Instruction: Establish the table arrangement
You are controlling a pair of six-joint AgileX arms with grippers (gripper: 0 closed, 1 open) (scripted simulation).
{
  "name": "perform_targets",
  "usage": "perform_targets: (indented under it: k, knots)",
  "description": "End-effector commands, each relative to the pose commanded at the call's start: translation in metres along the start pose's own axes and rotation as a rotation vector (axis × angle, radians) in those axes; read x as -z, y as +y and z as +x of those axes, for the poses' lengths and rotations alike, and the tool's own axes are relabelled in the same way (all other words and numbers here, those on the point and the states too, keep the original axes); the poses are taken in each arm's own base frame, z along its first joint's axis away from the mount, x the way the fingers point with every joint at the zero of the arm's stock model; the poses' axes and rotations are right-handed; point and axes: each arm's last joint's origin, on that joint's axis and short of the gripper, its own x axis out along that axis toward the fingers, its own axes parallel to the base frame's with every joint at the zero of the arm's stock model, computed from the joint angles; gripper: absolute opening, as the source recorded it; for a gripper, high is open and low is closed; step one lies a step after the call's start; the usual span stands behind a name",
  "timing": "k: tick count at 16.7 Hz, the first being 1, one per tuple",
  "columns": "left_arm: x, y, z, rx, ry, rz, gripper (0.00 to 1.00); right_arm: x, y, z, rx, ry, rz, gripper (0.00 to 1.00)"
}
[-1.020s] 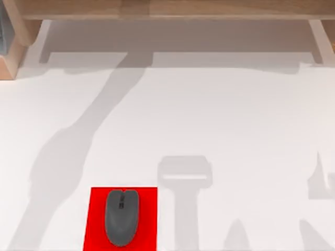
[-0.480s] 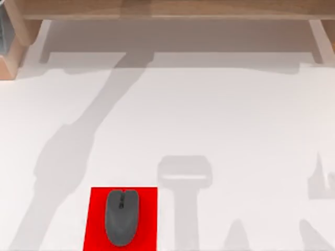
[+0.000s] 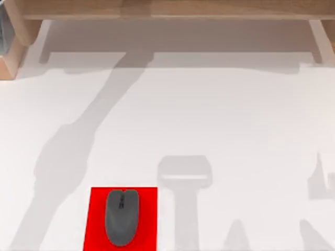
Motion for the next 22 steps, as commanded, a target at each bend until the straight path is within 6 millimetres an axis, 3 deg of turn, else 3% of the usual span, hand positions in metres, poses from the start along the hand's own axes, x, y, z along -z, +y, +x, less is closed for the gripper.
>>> perform_targets:
  k: [5,6,15,22]
  knots:
    - [0.0,0.0,0.0,0.0,0.0,0.0,0.02,0.0,0.0,0.0,0.0,0.0,0.0,1.0]
    - [0.0,0.0,0.0,0.0,0.0,0.0,0.0,0.0,0.0,0.0,0.0,0.0,0.0,1.0]
    - [-0.001,-0.001,-0.002,0.003,-0.001,0.001,0.0,0.0,0.0,0.0,0.0,0.0,0.0,1.0]
    - [-0.016,-0.001,-0.039,0.003,-0.001,0.001,0.0,0.0,0.0,0.0,0.0,0.0,0.0,1.0]
